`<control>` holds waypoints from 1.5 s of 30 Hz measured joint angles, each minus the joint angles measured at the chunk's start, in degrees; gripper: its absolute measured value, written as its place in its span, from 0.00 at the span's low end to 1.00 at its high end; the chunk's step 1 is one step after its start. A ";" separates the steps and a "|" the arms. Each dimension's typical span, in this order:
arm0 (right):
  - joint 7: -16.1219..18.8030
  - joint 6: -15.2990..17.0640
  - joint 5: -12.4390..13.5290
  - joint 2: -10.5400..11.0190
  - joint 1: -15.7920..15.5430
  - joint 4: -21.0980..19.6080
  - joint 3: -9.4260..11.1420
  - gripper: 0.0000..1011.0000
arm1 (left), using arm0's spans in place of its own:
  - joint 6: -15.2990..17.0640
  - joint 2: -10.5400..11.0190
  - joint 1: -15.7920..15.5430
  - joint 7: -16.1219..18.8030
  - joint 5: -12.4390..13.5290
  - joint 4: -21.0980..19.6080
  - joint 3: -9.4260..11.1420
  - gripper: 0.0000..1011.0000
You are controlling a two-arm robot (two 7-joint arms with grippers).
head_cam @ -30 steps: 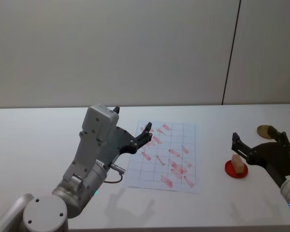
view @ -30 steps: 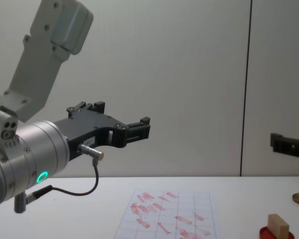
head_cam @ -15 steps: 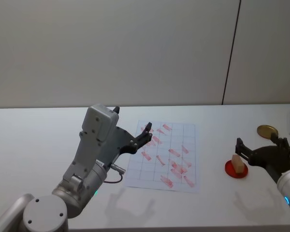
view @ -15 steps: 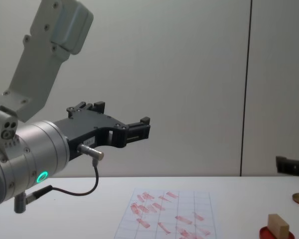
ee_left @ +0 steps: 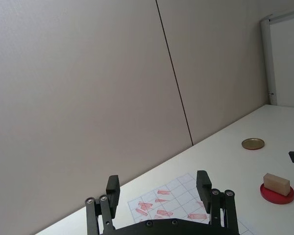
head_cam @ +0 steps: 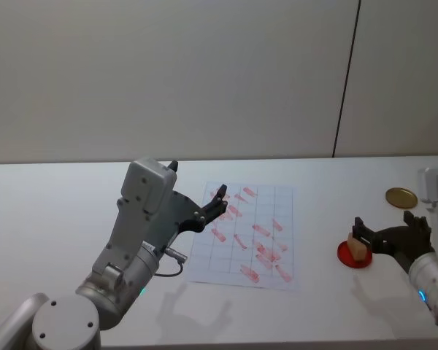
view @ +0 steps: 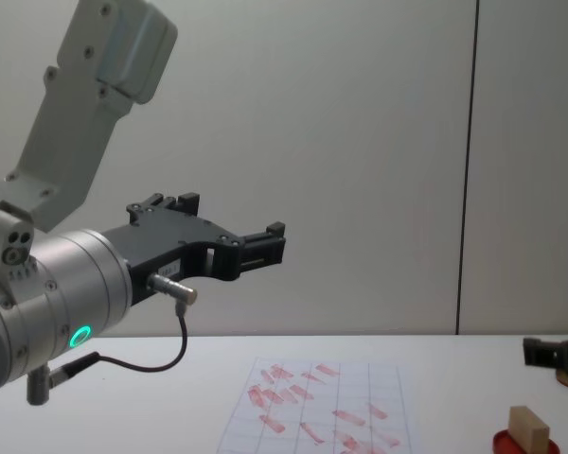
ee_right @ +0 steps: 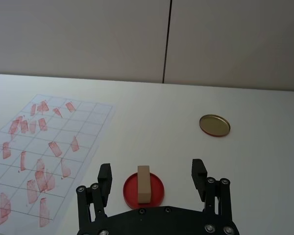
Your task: Use the one hand to pick up the stamp and affix it onto the A4 paper.
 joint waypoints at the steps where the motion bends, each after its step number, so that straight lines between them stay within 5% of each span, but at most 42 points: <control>1: 0.03 0.08 -0.03 -0.13 0.30 0.55 0.01 0.99 | 0.00 0.00 0.00 0.00 0.00 0.00 0.00 0.98; 29: 1.52 -0.50 -2.01 -3.24 8.33 17.34 0.28 0.98 | 0.00 0.00 0.00 0.00 0.00 0.00 0.00 0.98; 45: 4.94 -3.07 -3.29 -4.27 11.28 24.13 -0.08 0.57 | 0.00 0.00 0.00 0.00 0.00 0.00 0.00 0.98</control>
